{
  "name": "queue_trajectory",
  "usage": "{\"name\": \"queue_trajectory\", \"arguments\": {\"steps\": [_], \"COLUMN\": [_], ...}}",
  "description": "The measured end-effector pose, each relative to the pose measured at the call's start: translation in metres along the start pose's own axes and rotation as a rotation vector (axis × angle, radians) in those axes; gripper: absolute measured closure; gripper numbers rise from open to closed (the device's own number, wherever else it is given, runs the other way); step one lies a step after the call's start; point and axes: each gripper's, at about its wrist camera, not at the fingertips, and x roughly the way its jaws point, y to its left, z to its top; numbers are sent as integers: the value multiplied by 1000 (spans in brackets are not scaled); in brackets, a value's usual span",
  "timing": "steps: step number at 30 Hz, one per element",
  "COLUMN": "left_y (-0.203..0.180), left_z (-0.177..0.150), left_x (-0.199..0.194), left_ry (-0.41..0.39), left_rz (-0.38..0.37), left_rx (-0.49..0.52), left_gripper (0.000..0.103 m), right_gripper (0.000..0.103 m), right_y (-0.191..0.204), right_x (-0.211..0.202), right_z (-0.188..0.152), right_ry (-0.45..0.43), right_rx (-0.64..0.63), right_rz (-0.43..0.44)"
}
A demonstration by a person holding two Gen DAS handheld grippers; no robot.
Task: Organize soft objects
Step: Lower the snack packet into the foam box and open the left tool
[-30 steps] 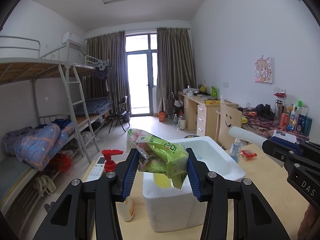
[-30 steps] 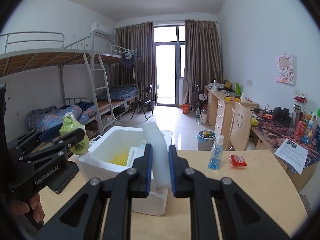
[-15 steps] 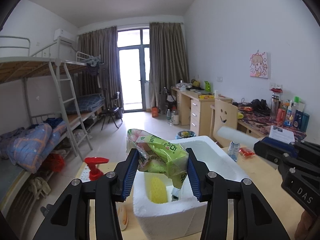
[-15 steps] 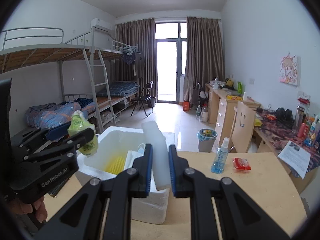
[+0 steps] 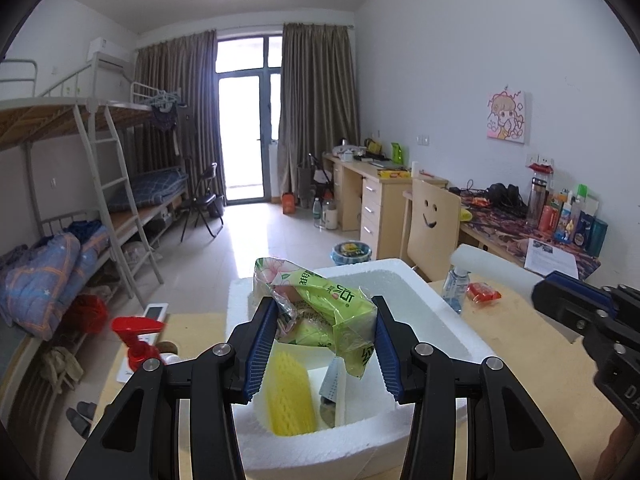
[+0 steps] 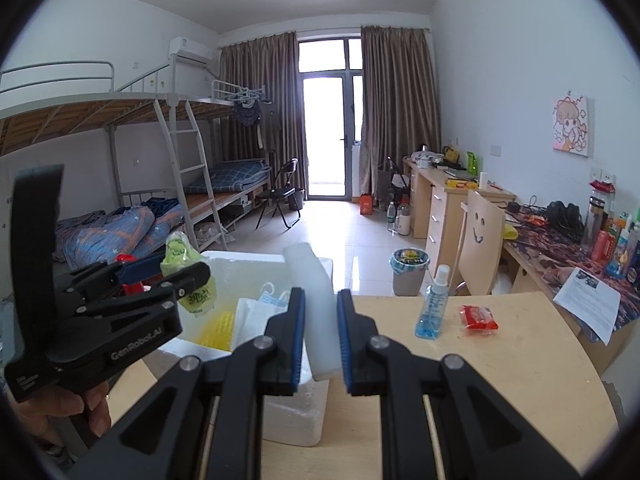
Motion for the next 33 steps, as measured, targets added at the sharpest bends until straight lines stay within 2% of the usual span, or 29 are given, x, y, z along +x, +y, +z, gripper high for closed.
{"name": "queue_trajectory", "arguments": {"steps": [8, 11, 13, 16, 18, 20, 21, 26, 33], "left_y": [-1, -2, -4, -5, -5, -6, -8, -9, -2], "left_z": [3, 3, 3, 5, 5, 6, 5, 5, 2], "left_x": [16, 18, 18, 14, 10, 8, 6, -2, -19], "left_ry": [39, 45, 42, 27, 15, 3, -2, -23, -46], "left_rz": [-44, -50, -42, -30, -13, -2, 7, 45, 63], "left_rx": [-8, 0, 8, 12, 10, 12, 19, 33, 1], "left_gripper": [54, 51, 46, 32, 16, 4, 1, 1, 1], "right_gripper": [84, 84, 84, 84, 84, 84, 84, 84, 84], "right_y": [-6, -9, -9, -11, -12, -13, -14, -15, -15], "right_x": [-6, -8, -8, -10, -10, -11, -12, -13, -11], "right_z": [-2, -2, -2, -3, -2, -2, -2, -3, -3], "right_ry": [-2, -2, -1, -7, -8, -11, -14, -18, -8], "right_rx": [7, 9, 15, 17, 21, 24, 25, 25, 19], "right_rz": [-26, -37, -39, -45, -45, -47, -47, -49, -37]}}
